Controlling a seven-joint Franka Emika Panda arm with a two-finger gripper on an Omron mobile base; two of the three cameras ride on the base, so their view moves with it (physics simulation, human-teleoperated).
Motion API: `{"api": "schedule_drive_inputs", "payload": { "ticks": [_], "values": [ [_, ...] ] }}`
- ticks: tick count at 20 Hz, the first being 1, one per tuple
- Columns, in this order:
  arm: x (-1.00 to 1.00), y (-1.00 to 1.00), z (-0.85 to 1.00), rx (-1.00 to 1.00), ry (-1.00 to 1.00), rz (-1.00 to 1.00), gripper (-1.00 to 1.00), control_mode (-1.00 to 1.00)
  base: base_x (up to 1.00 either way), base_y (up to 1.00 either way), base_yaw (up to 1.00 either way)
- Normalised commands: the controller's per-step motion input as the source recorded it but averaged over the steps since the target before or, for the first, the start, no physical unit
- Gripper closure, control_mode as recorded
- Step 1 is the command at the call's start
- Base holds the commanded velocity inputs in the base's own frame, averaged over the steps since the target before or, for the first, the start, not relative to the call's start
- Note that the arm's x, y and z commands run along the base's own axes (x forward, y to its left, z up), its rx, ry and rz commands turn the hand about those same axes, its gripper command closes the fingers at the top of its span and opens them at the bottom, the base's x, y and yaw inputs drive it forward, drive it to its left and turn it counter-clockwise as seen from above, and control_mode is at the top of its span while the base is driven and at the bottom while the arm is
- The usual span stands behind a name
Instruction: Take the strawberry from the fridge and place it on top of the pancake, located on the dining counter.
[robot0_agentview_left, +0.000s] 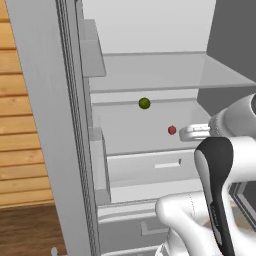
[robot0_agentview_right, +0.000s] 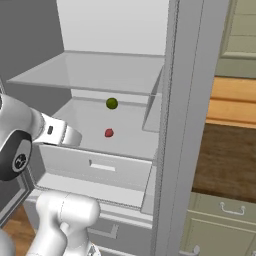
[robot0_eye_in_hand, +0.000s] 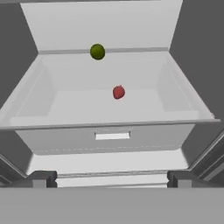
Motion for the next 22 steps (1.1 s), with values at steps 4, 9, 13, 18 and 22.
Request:
{"api": "schedule_drive_inputs", "payload": {
  "ticks": [4, 9, 13, 18, 22],
  "values": [
    [0.42, -0.02, -0.17, 0.02, 0.01, 0.0, -1.0, -1.0, 0.43, -0.01, 0.0],
    [0.91, -0.22, -0.42, 0.05, 0.01, 0.01, -1.0, -1.0, 0.0, 0.0, 0.0],
    [0.62, -0.31, -0.48, 0.03, 0.01, 0.0, -1.0, -1.0, 0.0, 0.0, 0.0],
    [0.88, -0.04, -0.44, 0.0, 0.03, 0.0, -1.0, -1.0, 0.0, 0.0, 0.0],
    [0.74, 0.0, -0.37, 0.02, 0.09, 0.0, -1.0, -1.0, 0.0, 0.0, 0.0]
  ]
}}
